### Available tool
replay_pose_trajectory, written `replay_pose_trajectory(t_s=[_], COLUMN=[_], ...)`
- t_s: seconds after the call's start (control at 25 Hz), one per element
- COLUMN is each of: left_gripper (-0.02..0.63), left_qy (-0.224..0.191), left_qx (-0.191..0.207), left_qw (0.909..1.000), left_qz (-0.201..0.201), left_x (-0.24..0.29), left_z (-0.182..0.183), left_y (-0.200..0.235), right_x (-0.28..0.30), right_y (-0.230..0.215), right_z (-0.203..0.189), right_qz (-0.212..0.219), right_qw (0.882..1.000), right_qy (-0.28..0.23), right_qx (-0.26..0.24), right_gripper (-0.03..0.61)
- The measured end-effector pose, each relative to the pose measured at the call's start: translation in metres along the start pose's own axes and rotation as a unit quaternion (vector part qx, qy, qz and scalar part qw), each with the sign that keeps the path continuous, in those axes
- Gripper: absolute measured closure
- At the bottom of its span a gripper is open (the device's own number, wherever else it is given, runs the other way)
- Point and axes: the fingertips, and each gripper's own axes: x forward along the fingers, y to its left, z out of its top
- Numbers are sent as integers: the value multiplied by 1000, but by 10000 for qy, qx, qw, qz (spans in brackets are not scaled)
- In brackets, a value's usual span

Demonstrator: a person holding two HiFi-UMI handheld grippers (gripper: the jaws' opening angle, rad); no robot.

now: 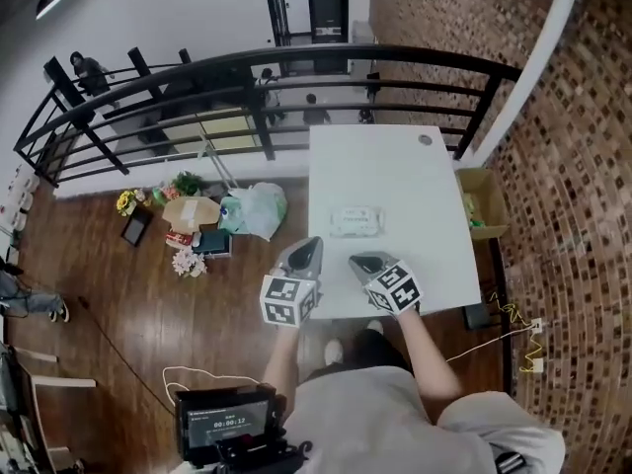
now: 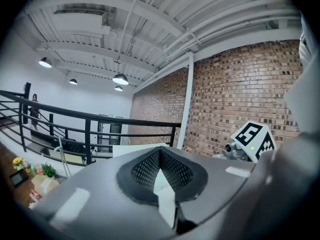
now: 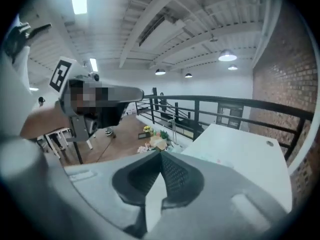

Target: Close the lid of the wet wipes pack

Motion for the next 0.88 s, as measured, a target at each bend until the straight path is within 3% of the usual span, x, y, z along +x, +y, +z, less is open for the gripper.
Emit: replay_pose_trajectory(t_s=[0.28, 0.4, 0.56, 0.64, 0.76, 0.88], left_gripper=[598, 598, 598, 598, 598, 598], left_qy=[-472, -630, -657, -407, 13, 117], left_qx=[459, 630, 692, 769, 947, 1008], left_qw=[9978, 9957, 9941, 9942, 9943, 9941], left_qz=[87, 237, 509, 633, 481, 383], left_x=[-77, -119, -186, -217, -248, -278], left_z=[17, 5, -43, -88, -134, -134], left_y=[-65, -106, -177, -220, -295, -337], right_x=[-73, -117, -193, -230, -277, -317], right_y=[80, 119, 187, 214, 232, 259], right_z=[19, 12, -50, -109, -185, -192], right_qz=[-326, -427, -437, -506, -720, -766], right_qw=[9939, 9879, 9825, 9837, 9828, 9810], right_qy=[-1027, -1456, -1808, -1697, -1317, -1431], right_qx=[-243, -325, -86, 322, 1074, 1065], right_gripper=[589, 589, 589, 589, 589, 589])
